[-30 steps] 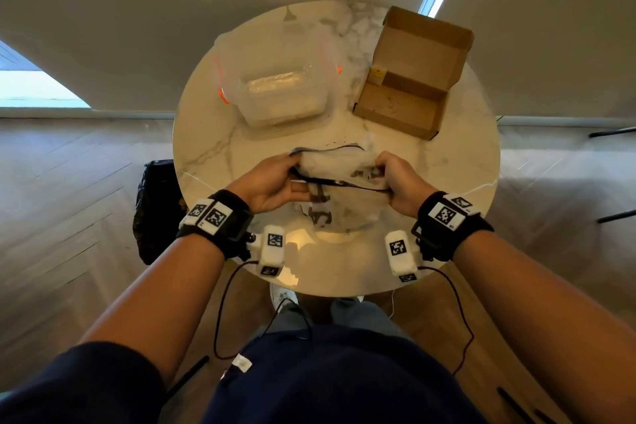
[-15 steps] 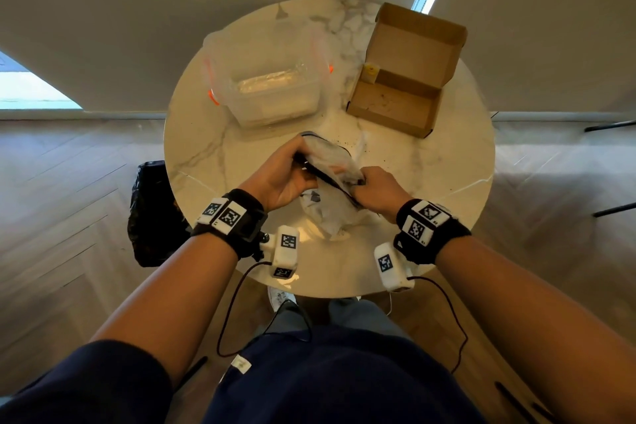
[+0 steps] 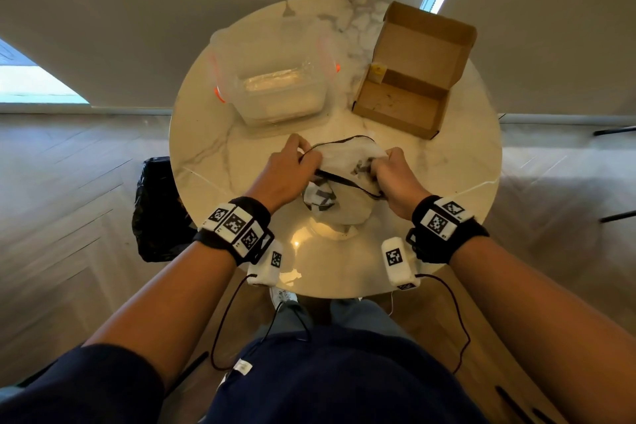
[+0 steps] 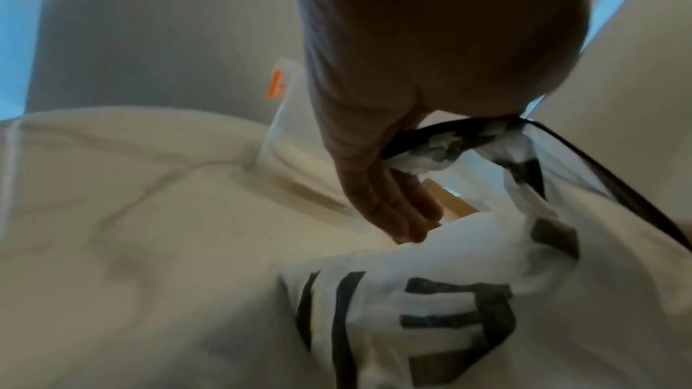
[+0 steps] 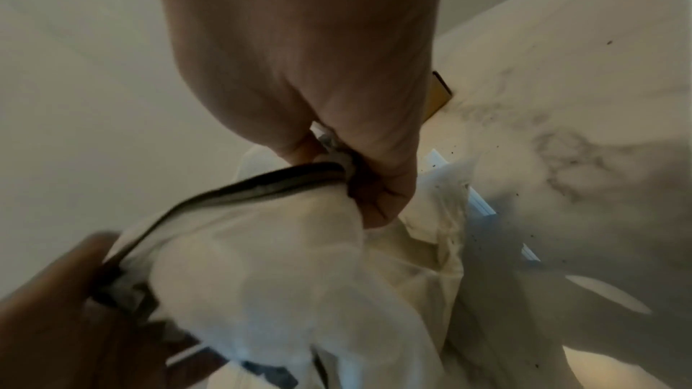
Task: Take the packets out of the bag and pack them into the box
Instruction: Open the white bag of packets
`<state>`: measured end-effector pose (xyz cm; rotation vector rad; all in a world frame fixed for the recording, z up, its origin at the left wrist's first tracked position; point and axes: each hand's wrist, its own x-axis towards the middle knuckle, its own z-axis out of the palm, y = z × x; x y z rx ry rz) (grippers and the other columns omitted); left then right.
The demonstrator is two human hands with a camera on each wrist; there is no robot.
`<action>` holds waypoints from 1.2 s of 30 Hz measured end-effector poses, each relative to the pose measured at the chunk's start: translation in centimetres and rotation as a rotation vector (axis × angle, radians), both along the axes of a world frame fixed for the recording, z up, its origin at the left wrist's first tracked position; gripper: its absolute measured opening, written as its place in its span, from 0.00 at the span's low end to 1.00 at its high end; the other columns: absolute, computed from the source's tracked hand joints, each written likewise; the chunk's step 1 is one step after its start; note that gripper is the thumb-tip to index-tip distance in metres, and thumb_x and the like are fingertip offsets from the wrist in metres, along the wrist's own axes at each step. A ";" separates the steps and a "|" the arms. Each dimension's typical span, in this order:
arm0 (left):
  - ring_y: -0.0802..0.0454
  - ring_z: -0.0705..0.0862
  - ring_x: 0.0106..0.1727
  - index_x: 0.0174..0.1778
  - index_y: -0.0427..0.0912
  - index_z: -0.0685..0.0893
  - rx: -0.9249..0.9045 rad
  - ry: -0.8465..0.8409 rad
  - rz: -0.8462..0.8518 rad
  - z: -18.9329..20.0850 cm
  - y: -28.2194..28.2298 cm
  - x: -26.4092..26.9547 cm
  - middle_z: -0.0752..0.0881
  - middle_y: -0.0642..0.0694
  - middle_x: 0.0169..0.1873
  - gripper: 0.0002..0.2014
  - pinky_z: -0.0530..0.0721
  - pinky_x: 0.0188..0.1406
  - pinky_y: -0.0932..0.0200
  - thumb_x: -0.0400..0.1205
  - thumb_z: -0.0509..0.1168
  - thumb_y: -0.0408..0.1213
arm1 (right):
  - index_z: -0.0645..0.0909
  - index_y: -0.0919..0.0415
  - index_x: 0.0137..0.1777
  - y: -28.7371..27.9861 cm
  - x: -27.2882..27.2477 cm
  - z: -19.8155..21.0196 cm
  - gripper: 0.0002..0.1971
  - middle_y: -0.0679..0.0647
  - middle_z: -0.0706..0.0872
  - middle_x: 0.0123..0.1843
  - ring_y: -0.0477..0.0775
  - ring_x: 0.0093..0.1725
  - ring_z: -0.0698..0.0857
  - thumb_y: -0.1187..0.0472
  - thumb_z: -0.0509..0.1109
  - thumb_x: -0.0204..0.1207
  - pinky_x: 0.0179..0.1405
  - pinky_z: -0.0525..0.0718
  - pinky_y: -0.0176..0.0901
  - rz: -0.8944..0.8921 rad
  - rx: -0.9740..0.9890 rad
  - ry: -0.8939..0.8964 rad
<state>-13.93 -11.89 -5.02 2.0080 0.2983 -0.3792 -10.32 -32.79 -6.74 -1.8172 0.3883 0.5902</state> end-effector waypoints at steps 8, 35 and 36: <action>0.42 0.82 0.51 0.42 0.46 0.81 0.617 0.087 -0.576 -1.0 -2.5 1.6 0.80 0.47 0.39 0.15 0.72 0.38 0.56 0.79 0.65 0.56 | 0.65 0.53 0.55 -0.2 -1.0 -0.7 0.13 0.58 0.82 0.48 0.55 0.45 0.81 0.58 0.65 0.76 0.42 0.81 0.52 0.151 -0.074 -0.069; 0.50 0.83 0.37 0.50 0.51 0.68 -0.012 0.148 -0.304 -2.4 -1.5 0.8 0.85 0.41 0.46 0.23 0.84 0.31 0.56 0.73 0.79 0.41 | 0.69 0.53 0.67 -1.9 -0.6 -1.4 0.30 0.55 0.84 0.60 0.57 0.60 0.85 0.67 0.77 0.68 0.59 0.88 0.60 0.049 0.011 -0.066; 0.51 0.82 0.39 0.52 0.51 0.68 0.083 0.095 -0.313 -2.4 -1.3 0.9 0.83 0.45 0.46 0.22 0.83 0.31 0.60 0.75 0.77 0.41 | 0.69 0.53 0.66 -1.8 -0.5 -1.5 0.31 0.57 0.84 0.62 0.59 0.62 0.84 0.71 0.77 0.66 0.58 0.88 0.60 0.002 0.076 -0.021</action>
